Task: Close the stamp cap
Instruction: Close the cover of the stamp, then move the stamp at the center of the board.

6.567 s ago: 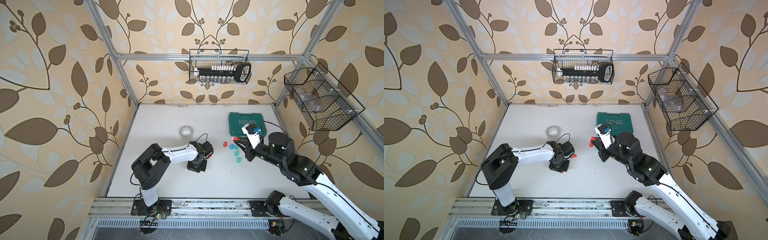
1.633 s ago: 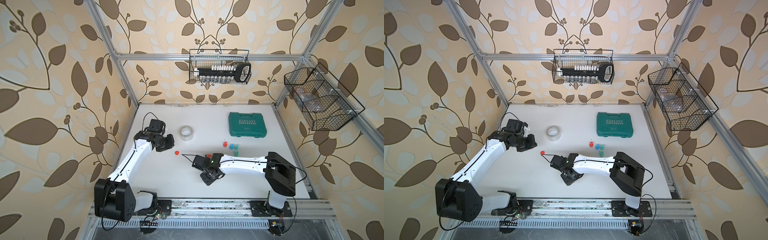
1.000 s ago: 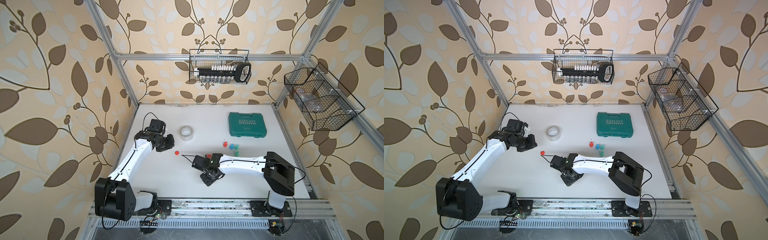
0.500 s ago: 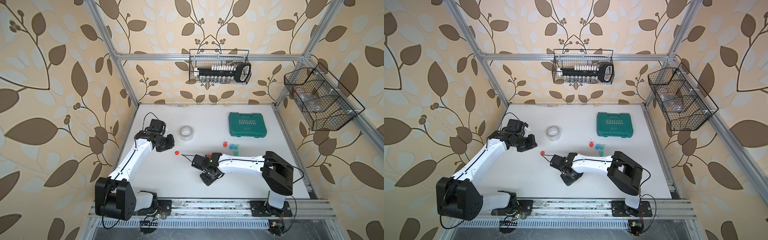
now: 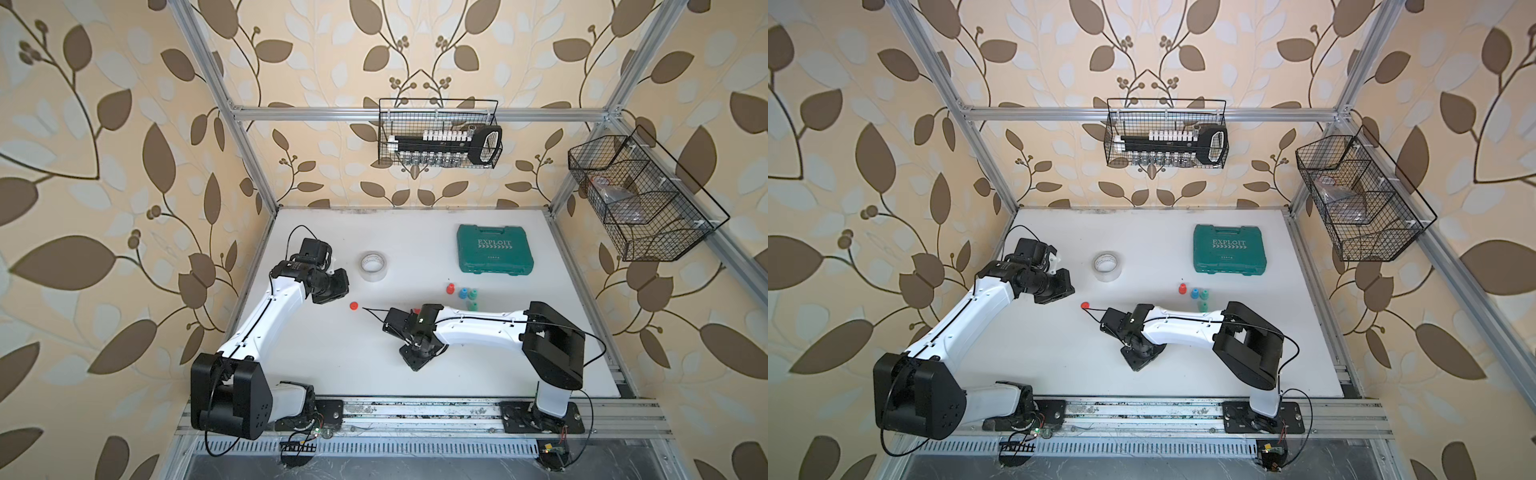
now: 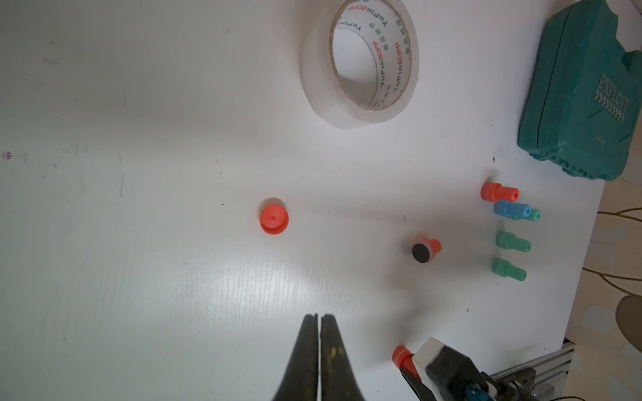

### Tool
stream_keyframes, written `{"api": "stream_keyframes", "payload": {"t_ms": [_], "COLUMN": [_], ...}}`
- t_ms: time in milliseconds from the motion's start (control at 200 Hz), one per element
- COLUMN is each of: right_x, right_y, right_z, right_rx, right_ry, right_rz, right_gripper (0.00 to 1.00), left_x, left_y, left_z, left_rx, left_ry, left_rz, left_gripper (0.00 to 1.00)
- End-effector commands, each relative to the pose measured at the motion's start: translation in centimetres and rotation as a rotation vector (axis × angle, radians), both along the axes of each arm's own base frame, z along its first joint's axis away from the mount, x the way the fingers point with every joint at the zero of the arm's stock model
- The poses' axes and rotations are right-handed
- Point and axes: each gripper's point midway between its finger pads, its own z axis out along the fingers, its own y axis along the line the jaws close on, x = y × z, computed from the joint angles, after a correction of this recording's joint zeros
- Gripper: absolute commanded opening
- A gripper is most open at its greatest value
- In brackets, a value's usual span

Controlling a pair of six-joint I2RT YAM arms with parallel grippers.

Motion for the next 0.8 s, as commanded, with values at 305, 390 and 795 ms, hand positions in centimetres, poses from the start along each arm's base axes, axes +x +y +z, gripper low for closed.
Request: {"api": "stream_keyframes", "payload": {"t_ms": [305,390,795], "right_x": [-5.7,-5.4,2.1], "right_y": [-8.3,-7.9,-7.3], "right_z": [-12.3,-12.0,-3.6], "right_rx": [-0.323,-0.309,-0.108], "right_ry": [0.221,0.215,0.103], "right_rz": [-0.025,-0.025,-0.119], "right_gripper": [0.00,0.00,0.00], "left_x": [0.1,0.1,0.1], "left_y": [0.3,0.3,0.3], "left_z": [-0.2,-0.2,-0.2], "left_rx": [0.009,0.010,0.011], "left_ry": [0.005,0.005,0.004], "left_rz": [-0.013,-0.009,-0.009], "left_gripper": [0.08,0.08,0.08]}}
